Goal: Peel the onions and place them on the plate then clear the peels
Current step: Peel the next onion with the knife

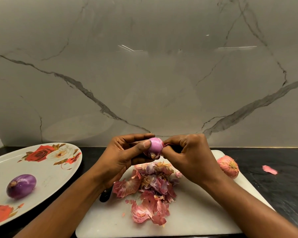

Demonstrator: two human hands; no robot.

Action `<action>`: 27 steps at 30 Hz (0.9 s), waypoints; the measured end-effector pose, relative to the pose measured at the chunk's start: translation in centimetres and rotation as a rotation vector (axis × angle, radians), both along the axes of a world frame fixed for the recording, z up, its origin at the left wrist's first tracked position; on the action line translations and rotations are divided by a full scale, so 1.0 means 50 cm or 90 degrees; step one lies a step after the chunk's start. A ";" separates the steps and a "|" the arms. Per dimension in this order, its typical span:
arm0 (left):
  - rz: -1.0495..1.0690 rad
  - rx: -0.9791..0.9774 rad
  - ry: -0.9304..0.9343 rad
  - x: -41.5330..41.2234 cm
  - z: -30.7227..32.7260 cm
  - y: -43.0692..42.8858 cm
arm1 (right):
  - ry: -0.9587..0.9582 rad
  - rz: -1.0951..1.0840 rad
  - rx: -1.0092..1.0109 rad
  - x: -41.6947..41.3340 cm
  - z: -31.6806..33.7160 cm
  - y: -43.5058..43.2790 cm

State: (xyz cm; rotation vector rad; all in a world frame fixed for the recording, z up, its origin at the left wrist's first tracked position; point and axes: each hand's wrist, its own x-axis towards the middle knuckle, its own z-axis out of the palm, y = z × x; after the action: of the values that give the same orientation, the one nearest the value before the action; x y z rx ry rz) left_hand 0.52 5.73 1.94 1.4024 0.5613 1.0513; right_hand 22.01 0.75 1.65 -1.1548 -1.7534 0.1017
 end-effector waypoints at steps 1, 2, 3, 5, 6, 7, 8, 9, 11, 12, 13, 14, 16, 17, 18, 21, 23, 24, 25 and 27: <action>0.003 -0.002 -0.003 0.000 0.000 0.000 | 0.002 0.000 -0.001 0.001 0.001 0.000; 0.007 -0.006 -0.010 0.000 0.000 0.001 | 0.010 0.005 -0.009 0.001 0.001 0.000; 0.007 -0.012 -0.020 0.000 0.000 0.002 | 0.025 0.012 -0.019 0.001 0.001 0.001; 0.000 -0.022 -0.039 -0.002 0.000 0.006 | 0.051 0.024 -0.031 0.000 0.001 0.004; -0.004 -0.028 -0.049 -0.004 0.001 0.008 | 0.056 0.027 -0.033 -0.001 0.000 0.005; -0.009 -0.034 -0.060 -0.005 0.002 0.009 | 0.063 0.030 -0.038 -0.003 -0.001 0.006; -0.013 -0.038 -0.067 -0.006 0.003 0.010 | 0.073 0.034 -0.045 -0.003 -0.001 0.006; -0.013 -0.042 -0.071 -0.007 0.004 0.011 | 0.086 0.042 -0.053 -0.003 0.001 0.006; -0.006 -0.047 -0.069 -0.008 0.006 0.012 | 0.114 0.059 -0.063 -0.001 0.004 0.006; -0.005 -0.047 -0.065 -0.008 0.005 0.014 | 0.127 0.070 -0.069 0.000 0.007 0.005; -0.007 -0.044 -0.060 -0.008 0.004 0.014 | 0.140 0.086 -0.078 -0.001 0.010 0.003; -0.008 -0.040 -0.054 -0.009 0.003 0.014 | 0.148 0.107 -0.087 -0.001 0.014 0.002; -0.013 -0.033 -0.047 -0.010 0.003 0.012 | 0.141 0.138 -0.100 -0.003 0.017 -0.001; -0.018 -0.029 -0.042 -0.010 0.004 0.010 | 0.132 0.139 -0.097 -0.005 0.016 -0.001; -0.024 -0.024 -0.034 -0.011 0.004 0.008 | 0.123 0.131 -0.091 -0.005 0.015 0.000; -0.018 -0.014 -0.014 -0.009 0.004 0.004 | 0.095 0.113 -0.064 -0.003 0.010 0.004; -0.006 -0.008 -0.004 -0.008 0.003 0.003 | 0.053 0.103 -0.045 -0.001 0.007 0.005; -0.005 -0.004 0.001 -0.007 0.003 0.002 | 0.032 0.099 -0.033 -0.001 0.006 0.005; -0.005 -0.002 0.007 -0.007 0.003 0.001 | 0.015 0.096 -0.023 -0.002 0.006 0.004; -0.006 0.006 0.021 -0.006 0.003 0.000 | -0.008 0.095 -0.007 -0.005 0.006 -0.001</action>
State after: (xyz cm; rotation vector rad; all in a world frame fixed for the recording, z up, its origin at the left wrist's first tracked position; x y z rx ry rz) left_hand 0.24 5.72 2.07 1.4312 0.5738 1.0268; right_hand 21.77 0.67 1.95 -1.0329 -1.8519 0.1941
